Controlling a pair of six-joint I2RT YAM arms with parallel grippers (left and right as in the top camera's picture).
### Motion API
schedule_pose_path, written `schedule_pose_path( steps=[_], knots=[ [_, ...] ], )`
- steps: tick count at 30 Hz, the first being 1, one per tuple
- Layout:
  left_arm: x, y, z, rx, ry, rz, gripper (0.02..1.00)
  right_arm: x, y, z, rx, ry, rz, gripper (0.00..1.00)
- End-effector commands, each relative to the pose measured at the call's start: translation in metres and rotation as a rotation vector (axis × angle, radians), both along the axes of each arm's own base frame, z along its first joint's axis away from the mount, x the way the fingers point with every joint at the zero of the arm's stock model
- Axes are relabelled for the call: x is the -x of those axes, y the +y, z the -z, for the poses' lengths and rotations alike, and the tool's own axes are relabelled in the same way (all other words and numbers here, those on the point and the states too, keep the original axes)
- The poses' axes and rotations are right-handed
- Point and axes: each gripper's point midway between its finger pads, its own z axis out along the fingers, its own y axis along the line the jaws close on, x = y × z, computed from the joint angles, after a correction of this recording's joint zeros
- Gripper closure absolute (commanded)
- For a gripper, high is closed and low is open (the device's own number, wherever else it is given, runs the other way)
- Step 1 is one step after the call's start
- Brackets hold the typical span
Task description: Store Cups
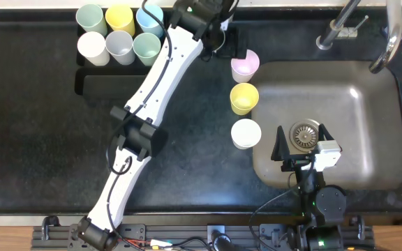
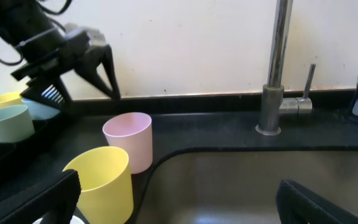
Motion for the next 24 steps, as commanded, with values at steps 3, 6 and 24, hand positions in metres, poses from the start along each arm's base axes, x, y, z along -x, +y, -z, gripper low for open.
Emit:
schedule_pose_path(
  steps=[3, 6, 24],
  knots=[
    [0.007, -0.001, 0.027, -0.021, 0.071, 0.007, 0.018, 0.000, -0.001, 0.004, 0.006, 0.000, 0.004, 0.005],
    [0.008, -0.005, 0.036, -0.026, 0.085, 0.013, 0.018, 0.000, -0.001, 0.004, 0.006, 0.000, 0.004, 0.005],
    [-0.010, -0.008, 0.031, -0.010, 0.008, 0.008, 0.985, 0.000, -0.001, 0.004, 0.006, 0.000, 0.004, 0.003]
  ],
)
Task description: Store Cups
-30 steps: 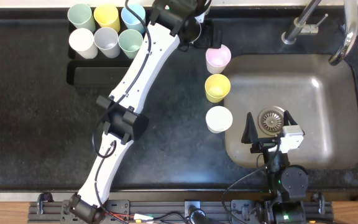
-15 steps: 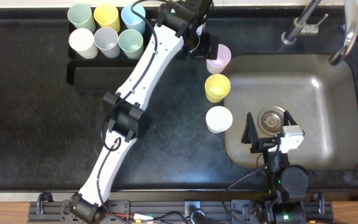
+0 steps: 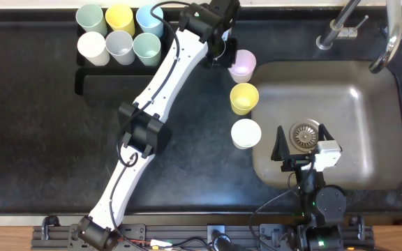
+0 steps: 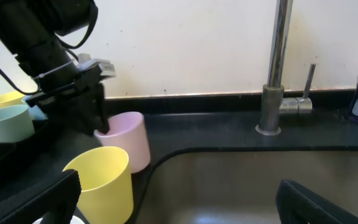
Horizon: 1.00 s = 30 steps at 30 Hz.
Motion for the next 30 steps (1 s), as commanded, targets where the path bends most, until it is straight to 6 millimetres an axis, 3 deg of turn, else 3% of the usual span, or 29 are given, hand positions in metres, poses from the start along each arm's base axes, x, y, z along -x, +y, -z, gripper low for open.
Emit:
schedule_pose_path(
  steps=[1, 5, 8, 10, 14, 18, 23, 26, 30],
  knots=[
    [-0.010, -0.001, -0.020, 0.016, -0.073, 0.001, 0.985, 0.000, -0.001, 0.004, 0.006, 0.000, 0.004, 0.005],
    [-0.018, 0.024, -0.071, 0.024, -0.159, -0.056, 0.985, 0.000, -0.001, 0.004, 0.006, 0.000, 0.004, 0.003],
    [-0.010, 0.064, -0.119, 0.005, -0.194, -0.144, 0.985, 0.000, -0.001, 0.004, 0.006, 0.000, 0.004, 0.005],
    [0.004, 0.104, -0.148, -0.026, -0.181, -0.254, 0.985, 0.000, -0.001, 0.004, 0.006, 0.000, 0.004, 0.005],
    [0.039, 0.187, -0.173, -0.097, -0.098, -0.469, 0.985, 0.000, -0.001, 0.004, 0.006, 0.000, 0.004, 0.005],
    [0.060, 0.249, -0.173, -0.117, -0.082, -0.596, 0.982, 0.000, -0.001, 0.004, 0.006, 0.000, 0.004, 0.003],
    [0.093, 0.324, -0.137, -0.082, -0.055, -0.848, 0.985, 0.000, -0.001, 0.004, 0.006, 0.000, 0.004, 0.003],
    [0.111, 0.357, -0.111, -0.061, 0.002, -0.944, 0.985, 0.000, -0.001, 0.004, 0.006, 0.000, 0.004, 0.003],
    [0.116, 0.385, -0.099, -0.091, 0.030, -1.009, 0.985, 0.000, -0.001, 0.004, 0.006, 0.000, 0.004, 0.003]
  ],
)
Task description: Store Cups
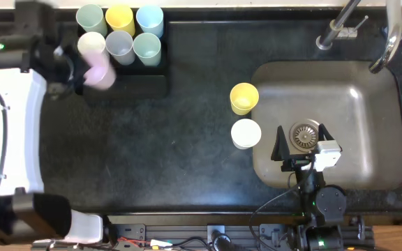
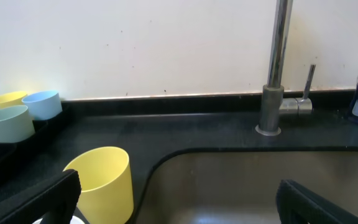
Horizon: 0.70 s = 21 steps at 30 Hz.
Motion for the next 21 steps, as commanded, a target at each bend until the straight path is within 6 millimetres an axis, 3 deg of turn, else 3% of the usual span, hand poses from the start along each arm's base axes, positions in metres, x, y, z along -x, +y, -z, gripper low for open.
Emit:
schedule_pose_path(
  steps=[1, 6, 21],
  knots=[
    [0.001, 0.023, 0.000, -0.004, -0.017, -0.083, 0.985, 0.000, -0.001, 0.004, 0.006, 0.000, 0.004, 0.005],
    [-0.003, 0.034, 0.002, -0.043, -0.023, -0.105, 0.985, 0.000, -0.001, 0.004, 0.006, 0.000, 0.004, 0.003],
    [-0.041, 0.039, 0.046, 0.001, -0.009, -0.137, 0.985, 0.000, -0.001, 0.004, 0.006, 0.000, 0.004, 0.005]
  ],
)
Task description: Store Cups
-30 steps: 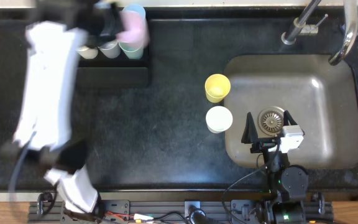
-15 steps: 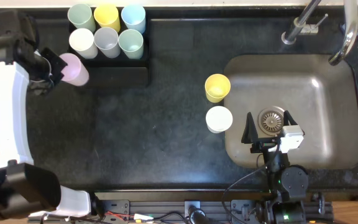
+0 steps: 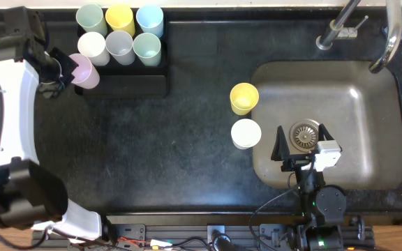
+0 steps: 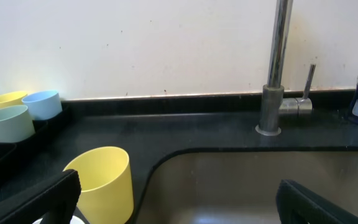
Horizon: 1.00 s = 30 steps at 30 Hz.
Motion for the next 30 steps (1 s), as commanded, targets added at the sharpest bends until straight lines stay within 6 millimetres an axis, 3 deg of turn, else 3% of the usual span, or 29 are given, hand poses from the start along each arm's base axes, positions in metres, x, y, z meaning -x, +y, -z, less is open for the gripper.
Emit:
schedule_pose_path(
  steps=[1, 22, 30],
  knots=[
    [-0.007, 0.002, 0.009, 0.026, 0.004, -0.038, 0.985, 0.000, -0.001, 0.004, 0.007, 0.000, 0.004, 0.003],
    [-0.019, 0.008, 0.050, 0.028, 0.072, -0.043, 0.985, 0.000, -0.001, 0.004, 0.007, 0.000, 0.004, 0.005],
    [-0.019, 0.012, 0.053, -0.001, 0.079, -0.047, 0.982, 0.000, -0.001, 0.004, 0.007, 0.000, 0.004, 0.005]
  ],
)
